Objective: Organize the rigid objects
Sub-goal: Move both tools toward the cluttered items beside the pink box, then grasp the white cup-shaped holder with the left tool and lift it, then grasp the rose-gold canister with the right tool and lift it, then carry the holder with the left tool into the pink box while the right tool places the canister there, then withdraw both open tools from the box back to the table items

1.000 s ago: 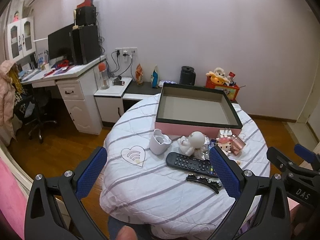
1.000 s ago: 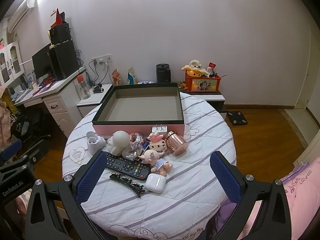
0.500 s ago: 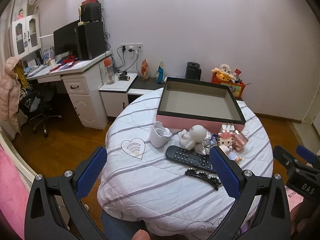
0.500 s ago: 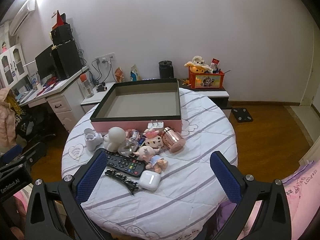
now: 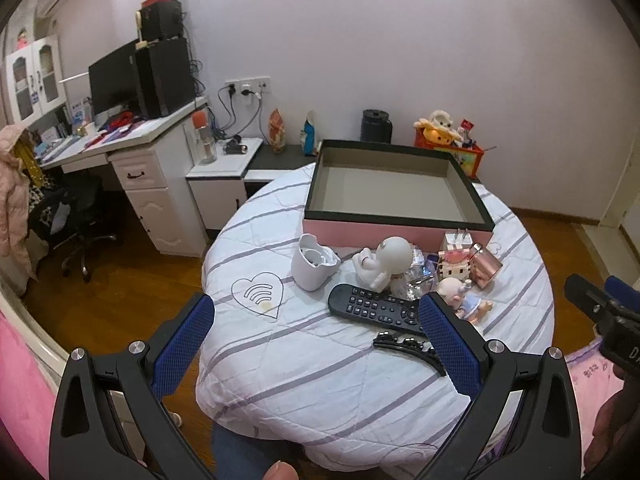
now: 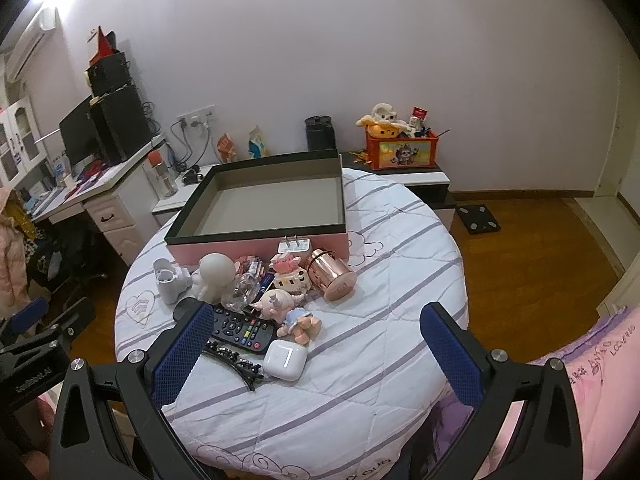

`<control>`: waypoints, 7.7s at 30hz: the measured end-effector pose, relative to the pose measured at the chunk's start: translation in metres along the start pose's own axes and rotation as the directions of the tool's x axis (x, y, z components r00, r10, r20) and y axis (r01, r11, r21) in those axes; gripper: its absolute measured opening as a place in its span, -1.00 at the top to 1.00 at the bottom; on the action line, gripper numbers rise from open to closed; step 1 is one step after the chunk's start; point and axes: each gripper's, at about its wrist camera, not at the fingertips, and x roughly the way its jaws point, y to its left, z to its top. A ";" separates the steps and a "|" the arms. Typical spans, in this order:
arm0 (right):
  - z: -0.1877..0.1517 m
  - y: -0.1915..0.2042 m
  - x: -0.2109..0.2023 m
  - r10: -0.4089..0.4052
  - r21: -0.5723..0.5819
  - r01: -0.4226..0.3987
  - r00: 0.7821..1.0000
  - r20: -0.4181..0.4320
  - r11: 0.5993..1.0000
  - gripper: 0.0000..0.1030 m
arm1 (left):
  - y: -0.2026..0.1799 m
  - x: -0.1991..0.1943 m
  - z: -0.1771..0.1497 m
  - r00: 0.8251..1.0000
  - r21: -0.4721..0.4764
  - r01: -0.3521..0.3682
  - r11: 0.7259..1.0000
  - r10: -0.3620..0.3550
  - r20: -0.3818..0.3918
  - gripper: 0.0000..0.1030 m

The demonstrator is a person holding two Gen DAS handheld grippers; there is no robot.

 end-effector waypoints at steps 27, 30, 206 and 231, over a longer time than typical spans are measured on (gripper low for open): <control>0.009 0.037 0.023 -0.036 -0.070 0.034 0.999 -0.028 0.997 -1.00 | 0.024 0.016 0.013 0.999 -0.010 0.034 0.999 -0.034 0.024 -1.00; 0.009 0.037 0.023 -0.038 -0.070 0.036 0.999 -0.028 0.997 -1.00 | 0.025 0.016 0.013 0.999 -0.013 0.034 0.999 -0.033 0.023 -1.00; 0.159 0.027 0.246 0.109 -0.105 -0.131 0.974 -0.198 0.986 -1.00 | -0.031 0.227 0.190 0.986 0.087 0.118 0.989 -0.107 -0.126 -0.99; 0.009 0.013 0.064 0.092 -0.083 -0.092 0.996 0.003 0.992 -1.00 | 0.008 0.042 0.035 0.987 -0.006 0.132 0.991 -0.131 0.097 -0.99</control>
